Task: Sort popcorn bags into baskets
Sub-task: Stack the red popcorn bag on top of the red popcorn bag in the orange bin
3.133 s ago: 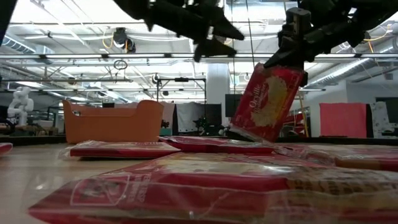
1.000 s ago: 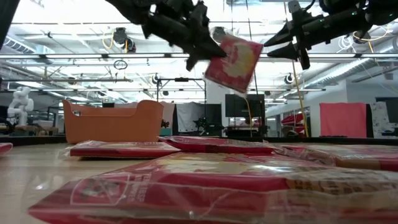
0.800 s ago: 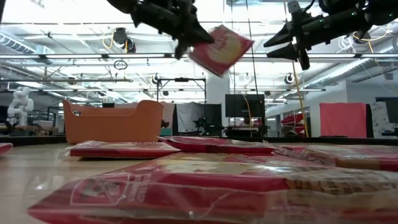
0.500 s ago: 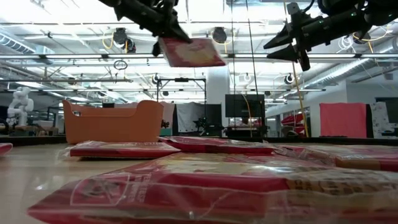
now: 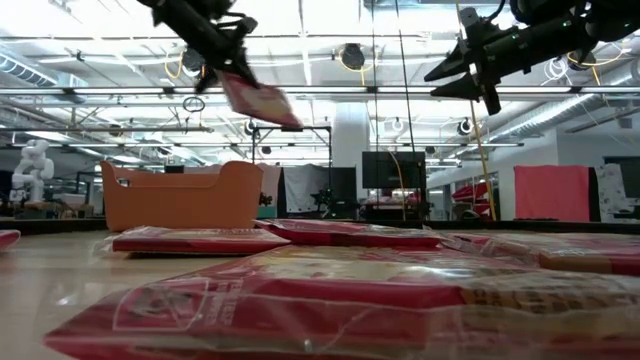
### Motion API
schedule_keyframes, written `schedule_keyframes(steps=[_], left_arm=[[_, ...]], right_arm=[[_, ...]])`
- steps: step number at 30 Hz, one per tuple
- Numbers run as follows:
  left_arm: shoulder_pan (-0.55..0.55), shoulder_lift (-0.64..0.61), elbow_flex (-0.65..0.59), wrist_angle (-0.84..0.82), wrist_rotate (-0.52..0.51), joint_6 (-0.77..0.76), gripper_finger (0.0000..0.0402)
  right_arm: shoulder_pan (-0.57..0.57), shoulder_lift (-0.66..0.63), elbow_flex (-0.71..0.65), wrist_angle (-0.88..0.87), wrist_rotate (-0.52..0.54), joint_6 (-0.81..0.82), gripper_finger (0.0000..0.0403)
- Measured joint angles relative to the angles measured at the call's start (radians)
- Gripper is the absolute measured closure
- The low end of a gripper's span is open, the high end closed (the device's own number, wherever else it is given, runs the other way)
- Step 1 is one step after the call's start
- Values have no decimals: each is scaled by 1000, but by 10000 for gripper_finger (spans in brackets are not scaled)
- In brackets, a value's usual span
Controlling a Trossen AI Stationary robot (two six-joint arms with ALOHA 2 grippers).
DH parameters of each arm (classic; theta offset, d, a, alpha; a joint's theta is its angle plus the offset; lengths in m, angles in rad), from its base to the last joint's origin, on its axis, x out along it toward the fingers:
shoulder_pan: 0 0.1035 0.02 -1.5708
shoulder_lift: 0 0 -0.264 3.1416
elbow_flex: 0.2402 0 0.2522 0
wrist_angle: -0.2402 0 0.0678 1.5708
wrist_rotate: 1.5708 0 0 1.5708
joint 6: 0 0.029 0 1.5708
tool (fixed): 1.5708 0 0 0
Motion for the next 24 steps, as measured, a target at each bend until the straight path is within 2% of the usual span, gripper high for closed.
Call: schedule_keyframes(steps=[6, 9, 12, 19, 24], left_arm=[[20, -106, 1, -145, -229, -81, 384], [-7, -133, -1, -224, -334, -91, 373], [-37, -161, -49, -226, -389, -143, 364], [-97, -226, -288, -1, -498, -260, 375], [-108, -232, -451, 237, -509, -298, 376]], right_arm=[[0, 0, 0, -22, 1, 0, 257], [0, 1, 0, -23, 1, 0, 257], [0, 5, 0, -22, 1, -3, 257], [0, 31, -1, -23, 1, -1, 257], [0, 36, -1, -23, 1, 3, 257]])
